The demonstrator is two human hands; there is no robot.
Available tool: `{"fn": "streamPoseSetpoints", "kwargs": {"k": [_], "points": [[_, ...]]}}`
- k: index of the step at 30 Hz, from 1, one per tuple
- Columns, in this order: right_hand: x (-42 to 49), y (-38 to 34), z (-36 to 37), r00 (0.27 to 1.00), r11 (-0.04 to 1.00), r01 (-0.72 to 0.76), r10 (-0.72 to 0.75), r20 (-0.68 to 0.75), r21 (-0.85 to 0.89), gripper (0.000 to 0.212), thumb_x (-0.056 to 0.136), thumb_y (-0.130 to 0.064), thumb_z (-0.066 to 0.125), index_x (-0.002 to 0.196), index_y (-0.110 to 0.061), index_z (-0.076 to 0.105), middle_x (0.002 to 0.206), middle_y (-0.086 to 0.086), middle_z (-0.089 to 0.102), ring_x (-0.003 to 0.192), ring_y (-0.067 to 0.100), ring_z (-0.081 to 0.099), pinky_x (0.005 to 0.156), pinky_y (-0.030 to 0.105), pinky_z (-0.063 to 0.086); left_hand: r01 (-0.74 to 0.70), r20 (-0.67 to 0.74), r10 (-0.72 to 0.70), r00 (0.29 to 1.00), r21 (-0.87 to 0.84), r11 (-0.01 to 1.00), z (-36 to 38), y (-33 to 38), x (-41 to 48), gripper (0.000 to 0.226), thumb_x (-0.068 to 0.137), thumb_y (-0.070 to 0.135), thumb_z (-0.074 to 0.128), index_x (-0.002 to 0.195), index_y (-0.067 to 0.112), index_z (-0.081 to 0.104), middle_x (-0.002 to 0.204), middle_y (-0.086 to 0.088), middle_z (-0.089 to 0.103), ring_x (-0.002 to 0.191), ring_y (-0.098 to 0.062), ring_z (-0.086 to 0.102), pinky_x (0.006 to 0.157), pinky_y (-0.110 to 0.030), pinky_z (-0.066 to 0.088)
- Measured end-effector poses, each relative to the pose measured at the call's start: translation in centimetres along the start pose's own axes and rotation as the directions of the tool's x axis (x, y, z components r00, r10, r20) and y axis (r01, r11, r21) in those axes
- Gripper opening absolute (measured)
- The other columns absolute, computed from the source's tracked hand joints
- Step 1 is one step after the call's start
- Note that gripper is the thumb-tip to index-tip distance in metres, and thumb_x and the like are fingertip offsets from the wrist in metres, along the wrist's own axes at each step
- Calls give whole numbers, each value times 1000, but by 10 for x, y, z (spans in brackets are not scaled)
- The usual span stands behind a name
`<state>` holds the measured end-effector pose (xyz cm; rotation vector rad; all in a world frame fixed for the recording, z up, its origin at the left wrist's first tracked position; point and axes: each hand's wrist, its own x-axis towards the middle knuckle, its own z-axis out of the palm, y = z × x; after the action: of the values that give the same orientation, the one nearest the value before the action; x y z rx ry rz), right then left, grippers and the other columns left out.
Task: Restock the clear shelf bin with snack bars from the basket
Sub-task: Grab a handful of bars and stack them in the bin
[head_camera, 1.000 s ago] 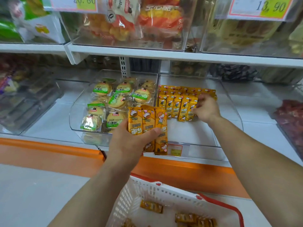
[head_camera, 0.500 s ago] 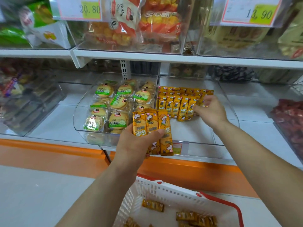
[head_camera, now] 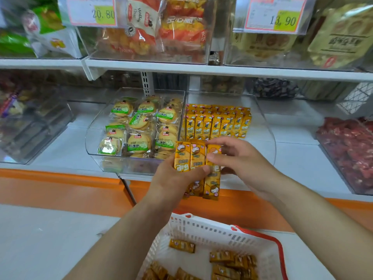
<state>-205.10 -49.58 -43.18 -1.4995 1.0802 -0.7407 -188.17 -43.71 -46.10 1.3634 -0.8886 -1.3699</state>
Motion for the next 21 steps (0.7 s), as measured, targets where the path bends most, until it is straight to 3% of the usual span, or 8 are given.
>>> {"fn": "streamPoseSetpoints", "kwargs": {"k": [2, 6, 9, 11, 14, 18, 21], "points": [[1, 0, -12, 999, 997, -17, 19, -27, 72, 26, 84, -22, 78, 106, -34, 73, 111, 10, 71, 96, 24, 71, 80, 45, 59, 2, -19, -2, 1000, 18, 1000, 1, 1, 0, 29, 72, 30, 89, 98, 26, 77, 95, -3, 81, 89, -25, 79, 91, -52, 59], [8, -1, -43, 984, 993, 77, -62, -166, 85, 28, 79, -7, 80, 99, -25, 73, 103, 6, 70, 82, 15, 71, 73, 31, 58, -18, -84, 24, 996, 69, 997, -2, 8, 3, 33, 77, 32, 87, 104, 19, 75, 92, -3, 81, 91, -23, 78, 94, -55, 58], [23, -1, -70, 939, 974, 119, -173, -296, -193, 33, 73, -5, 85, 92, -29, 70, 103, 3, 68, 71, 11, 69, 69, 21, 55, -32, -87, 40, 995, 90, 995, -6, 11, 5, 32, 77, 32, 86, 104, 20, 74, 89, -4, 80, 87, -22, 78, 89, -51, 61], [43, 0, -84, 937, 931, 89, -199, -287, -355, 36, 72, -6, 86, 88, -29, 65, 103, 7, 69, 74, 15, 70, 71, 27, 57, -50, -79, 59, 995, 118, 992, -8, 12, 8, 30, 78, 32, 85, 103, 22, 73, 89, -2, 80, 83, -18, 78, 78, -42, 63], [82, 3, -103, 958, 834, 44, -191, -214, -549, 36, 68, -11, 90, 86, -28, 64, 97, 6, 71, 89, 31, 70, 86, 44, 56, -100, -107, 117, 987, 151, 983, -12, 14, 15, 25, 80, 31, 84, 100, 25, 72, 87, 4, 80, 77, -13, 78, 62, -25, 57], [132, 9, -122, 964, 576, 38, -235, -121, -817, 38, 69, -22, 90, 100, -21, 68, 100, 5, 70, 83, 23, 62, 74, 32, 48, -109, -176, 140, 974, 175, 978, -20, 16, 22, 22, 79, 32, 84, 97, 25, 72, 85, 2, 80, 78, -16, 78, 69, -32, 57], [160, 17, -128, 982, 427, 16, -178, -67, -904, 47, 75, -26, 86, 115, -14, 63, 101, 6, 61, 85, 22, 55, 69, 27, 37, -102, -189, 137, 972, 186, 977, -21, 15, 26, 24, 79, 33, 84, 97, 25, 72, 86, 2, 80, 79, -16, 78, 74, -37, 59]]}}
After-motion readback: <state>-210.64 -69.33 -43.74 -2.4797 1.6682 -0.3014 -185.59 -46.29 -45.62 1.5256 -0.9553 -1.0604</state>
